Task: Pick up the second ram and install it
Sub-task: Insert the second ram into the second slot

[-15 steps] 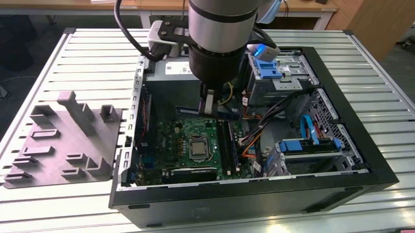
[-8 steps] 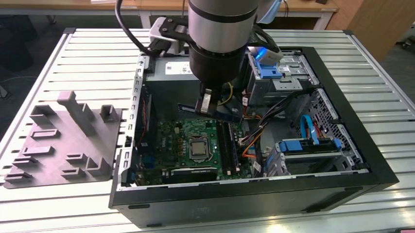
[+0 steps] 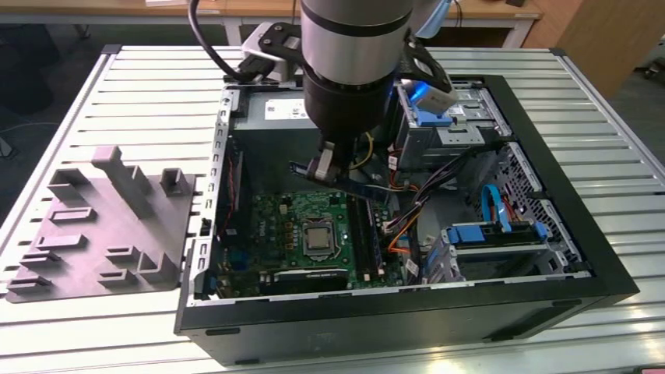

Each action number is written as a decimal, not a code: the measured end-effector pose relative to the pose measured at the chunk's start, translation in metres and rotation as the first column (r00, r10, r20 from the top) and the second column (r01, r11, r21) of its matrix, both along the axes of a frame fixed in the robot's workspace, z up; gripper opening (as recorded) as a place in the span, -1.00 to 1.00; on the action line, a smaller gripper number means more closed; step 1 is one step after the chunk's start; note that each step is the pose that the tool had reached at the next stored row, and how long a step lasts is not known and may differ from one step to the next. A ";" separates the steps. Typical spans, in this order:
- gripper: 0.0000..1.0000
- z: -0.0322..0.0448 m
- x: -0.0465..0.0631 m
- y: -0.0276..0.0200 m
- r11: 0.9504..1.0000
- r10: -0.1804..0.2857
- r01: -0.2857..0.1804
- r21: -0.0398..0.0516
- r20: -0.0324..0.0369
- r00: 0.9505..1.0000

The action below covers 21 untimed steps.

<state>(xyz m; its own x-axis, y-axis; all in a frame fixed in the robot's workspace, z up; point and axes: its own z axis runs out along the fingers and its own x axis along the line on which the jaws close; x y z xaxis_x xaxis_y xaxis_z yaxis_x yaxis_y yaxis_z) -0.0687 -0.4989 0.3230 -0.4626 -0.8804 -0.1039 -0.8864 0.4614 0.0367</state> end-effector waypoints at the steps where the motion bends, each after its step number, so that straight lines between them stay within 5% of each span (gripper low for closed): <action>1: -0.77 0.0000 0.000 0.0000 1.000 -0.017 0.017 0.000 0.000 1.000; 6: -0.77 -0.0001 0.000 0.0000 0.995 -0.101 0.101 0.000 0.000 0.995; 12: -0.77 -0.0004 0.000 0.0000 0.981 -0.195 0.195 0.000 0.000 0.981; 17: -0.77 -0.0008 0.000 0.0000 0.962 -0.272 0.272 0.000 0.000 0.962; 21: -0.77 -0.0013 0.000 0.0000 0.942 -0.335 0.335 0.000 0.000 0.942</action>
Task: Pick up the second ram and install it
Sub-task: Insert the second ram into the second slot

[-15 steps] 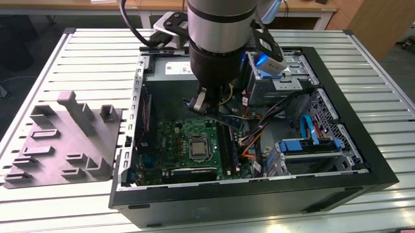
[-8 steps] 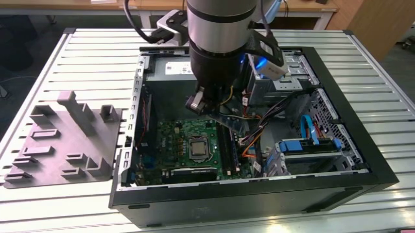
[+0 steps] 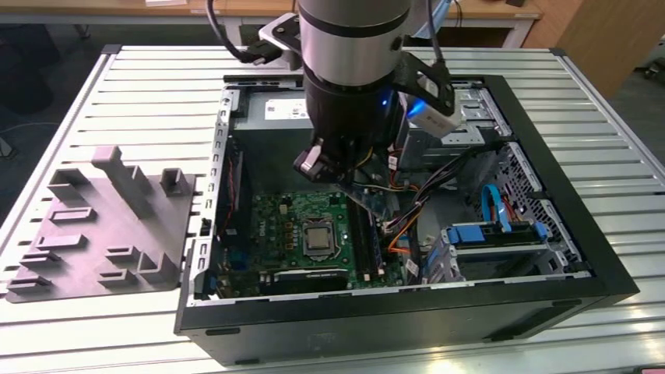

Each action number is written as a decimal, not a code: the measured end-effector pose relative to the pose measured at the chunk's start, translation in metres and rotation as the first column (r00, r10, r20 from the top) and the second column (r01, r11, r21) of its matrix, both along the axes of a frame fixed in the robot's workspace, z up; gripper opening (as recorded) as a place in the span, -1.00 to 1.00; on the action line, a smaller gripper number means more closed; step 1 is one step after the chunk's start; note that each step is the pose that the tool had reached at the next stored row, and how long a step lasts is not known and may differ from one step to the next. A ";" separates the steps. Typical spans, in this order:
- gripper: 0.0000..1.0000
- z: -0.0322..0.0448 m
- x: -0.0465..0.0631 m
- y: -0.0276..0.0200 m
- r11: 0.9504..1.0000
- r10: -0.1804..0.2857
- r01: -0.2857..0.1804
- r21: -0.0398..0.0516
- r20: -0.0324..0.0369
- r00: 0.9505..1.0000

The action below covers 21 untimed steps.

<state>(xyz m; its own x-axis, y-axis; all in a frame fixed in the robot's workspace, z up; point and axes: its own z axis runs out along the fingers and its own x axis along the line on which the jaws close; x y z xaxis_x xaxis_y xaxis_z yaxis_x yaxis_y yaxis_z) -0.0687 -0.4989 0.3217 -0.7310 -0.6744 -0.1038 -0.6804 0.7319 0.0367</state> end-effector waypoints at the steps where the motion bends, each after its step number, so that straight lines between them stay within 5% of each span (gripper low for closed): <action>1: -0.77 -0.0001 0.000 0.0000 1.000 -0.016 0.016 0.000 0.000 1.000; 10: -0.77 -0.0011 0.000 0.0000 0.988 -0.152 0.152 0.000 0.000 0.988; 16: -0.77 -0.0016 0.000 0.0000 0.970 -0.242 0.242 0.000 0.000 0.970; 21: -0.77 -0.0020 0.000 0.0000 0.950 -0.314 0.314 0.000 0.000 0.950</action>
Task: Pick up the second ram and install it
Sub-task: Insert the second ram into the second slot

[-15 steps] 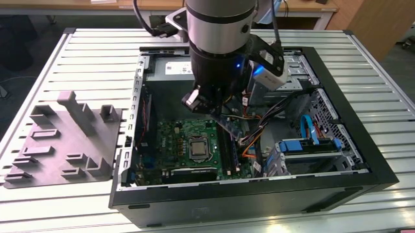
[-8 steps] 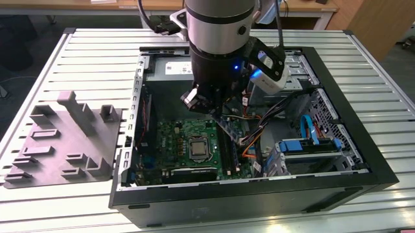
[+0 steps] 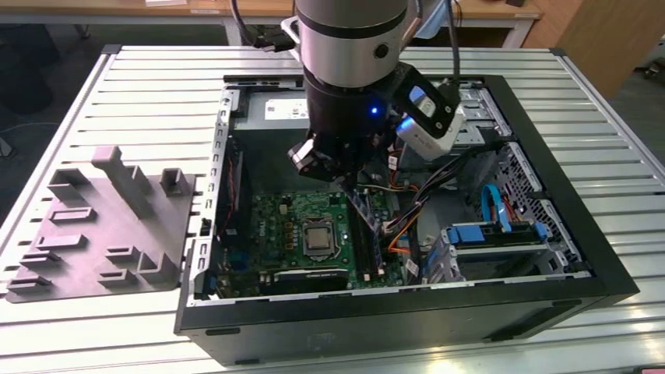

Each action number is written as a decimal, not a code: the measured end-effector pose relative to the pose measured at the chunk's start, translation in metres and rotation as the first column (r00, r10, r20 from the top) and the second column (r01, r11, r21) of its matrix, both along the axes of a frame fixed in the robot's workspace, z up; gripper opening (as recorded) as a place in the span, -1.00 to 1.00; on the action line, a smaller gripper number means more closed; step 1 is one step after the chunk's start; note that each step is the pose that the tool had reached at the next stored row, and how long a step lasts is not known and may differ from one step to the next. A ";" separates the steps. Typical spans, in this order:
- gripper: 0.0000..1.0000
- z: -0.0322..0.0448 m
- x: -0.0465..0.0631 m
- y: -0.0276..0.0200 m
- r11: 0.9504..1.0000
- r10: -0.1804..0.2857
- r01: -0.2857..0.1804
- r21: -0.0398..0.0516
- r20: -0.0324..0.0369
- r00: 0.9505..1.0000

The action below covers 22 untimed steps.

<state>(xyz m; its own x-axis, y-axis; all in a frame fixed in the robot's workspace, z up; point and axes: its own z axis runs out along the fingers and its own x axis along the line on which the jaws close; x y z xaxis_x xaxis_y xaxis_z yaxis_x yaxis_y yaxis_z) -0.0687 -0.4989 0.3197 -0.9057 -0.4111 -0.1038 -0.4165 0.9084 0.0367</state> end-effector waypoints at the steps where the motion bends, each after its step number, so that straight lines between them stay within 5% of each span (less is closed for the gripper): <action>1: -0.77 -0.0001 0.000 0.0000 1.000 -0.014 0.014 0.000 0.000 1.000; 11: -0.77 -0.0007 0.000 0.0000 0.989 -0.151 0.151 0.000 0.000 0.989; 15: -0.77 -0.0011 0.000 0.0000 0.978 -0.209 0.209 0.000 0.000 0.978; 22: -0.77 -0.0019 0.000 0.0000 0.952 -0.307 0.307 0.000 0.000 0.952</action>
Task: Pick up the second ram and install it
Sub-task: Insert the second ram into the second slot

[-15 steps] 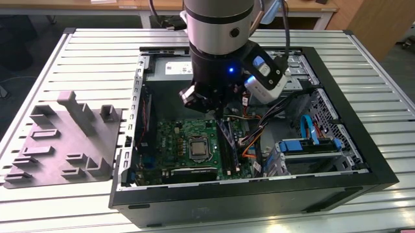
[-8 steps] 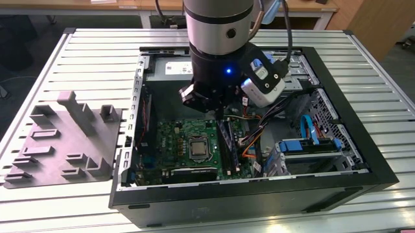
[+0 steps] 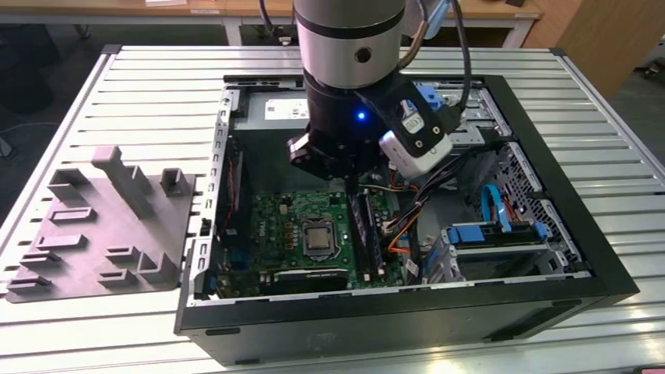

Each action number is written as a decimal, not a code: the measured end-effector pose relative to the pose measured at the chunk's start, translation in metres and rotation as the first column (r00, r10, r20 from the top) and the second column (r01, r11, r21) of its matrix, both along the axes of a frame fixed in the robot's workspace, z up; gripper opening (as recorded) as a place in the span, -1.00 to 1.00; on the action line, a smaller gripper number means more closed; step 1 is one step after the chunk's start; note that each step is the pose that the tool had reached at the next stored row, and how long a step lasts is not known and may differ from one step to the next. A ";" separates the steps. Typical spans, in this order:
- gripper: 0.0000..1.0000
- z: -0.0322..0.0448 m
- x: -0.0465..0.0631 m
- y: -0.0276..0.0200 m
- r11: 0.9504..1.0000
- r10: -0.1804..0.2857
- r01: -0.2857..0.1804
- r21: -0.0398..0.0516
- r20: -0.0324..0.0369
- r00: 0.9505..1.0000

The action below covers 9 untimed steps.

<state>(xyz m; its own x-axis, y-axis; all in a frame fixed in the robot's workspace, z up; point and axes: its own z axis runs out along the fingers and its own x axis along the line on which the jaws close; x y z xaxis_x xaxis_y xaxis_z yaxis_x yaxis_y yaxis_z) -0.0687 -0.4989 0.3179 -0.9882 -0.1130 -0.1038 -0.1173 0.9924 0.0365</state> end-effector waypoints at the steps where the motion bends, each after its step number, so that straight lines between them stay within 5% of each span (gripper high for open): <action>1: -0.77 -0.0001 0.000 0.0000 1.000 -0.015 0.015 0.000 0.000 1.000; 9: -0.77 -0.0004 0.000 0.0000 0.999 -0.046 0.046 0.000 0.000 0.999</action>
